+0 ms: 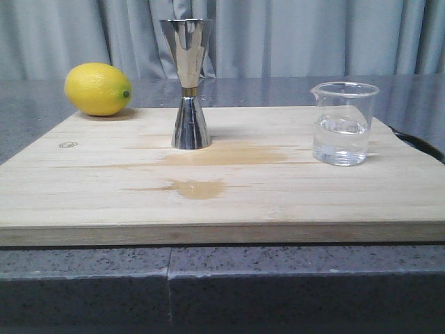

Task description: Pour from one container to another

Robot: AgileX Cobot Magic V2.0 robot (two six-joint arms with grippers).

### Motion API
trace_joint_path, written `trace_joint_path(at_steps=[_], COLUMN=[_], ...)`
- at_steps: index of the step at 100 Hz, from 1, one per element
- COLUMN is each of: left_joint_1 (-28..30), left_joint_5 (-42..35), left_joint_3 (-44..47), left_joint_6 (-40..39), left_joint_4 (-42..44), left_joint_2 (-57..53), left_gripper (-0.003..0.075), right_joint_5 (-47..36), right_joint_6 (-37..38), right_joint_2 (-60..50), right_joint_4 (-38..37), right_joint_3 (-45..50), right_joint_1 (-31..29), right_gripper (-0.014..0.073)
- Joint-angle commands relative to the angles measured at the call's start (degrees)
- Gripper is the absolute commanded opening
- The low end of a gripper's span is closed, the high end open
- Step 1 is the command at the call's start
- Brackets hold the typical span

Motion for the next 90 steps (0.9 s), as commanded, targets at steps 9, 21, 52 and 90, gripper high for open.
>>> trace_joint_path(at_steps=[9,21,52,90], left_joint_1=[-0.54,-0.54,-0.54,-0.54], left_joint_5=[-4.74,-4.74,-4.74,-4.74], left_joint_3=[0.42,0.42,0.42,0.42], left_joint_6=[-0.42,-0.42,-0.42,-0.21], left_joint_4=[-0.22,-0.22,-0.22,1.13], left_joint_2=[-1.42,-1.42,-1.42,-1.42], left_gripper=[-0.0019,-0.0019,-0.0019,-0.0019], right_joint_5=[-4.35,-4.35,-4.35,-4.35], right_joint_6=[-0.11,-0.11,-0.11,-0.11], right_joint_2=[-1.32,-1.32,-1.32,-1.32], right_joint_4=[-0.7,-0.7,-1.09,-1.09], right_joint_3=[0.82,0.82,0.82,0.82], right_joint_1=[-0.51,-0.51,-0.51,-0.51], right_gripper=[-0.0071,-0.0071,-0.0071,-0.0071])
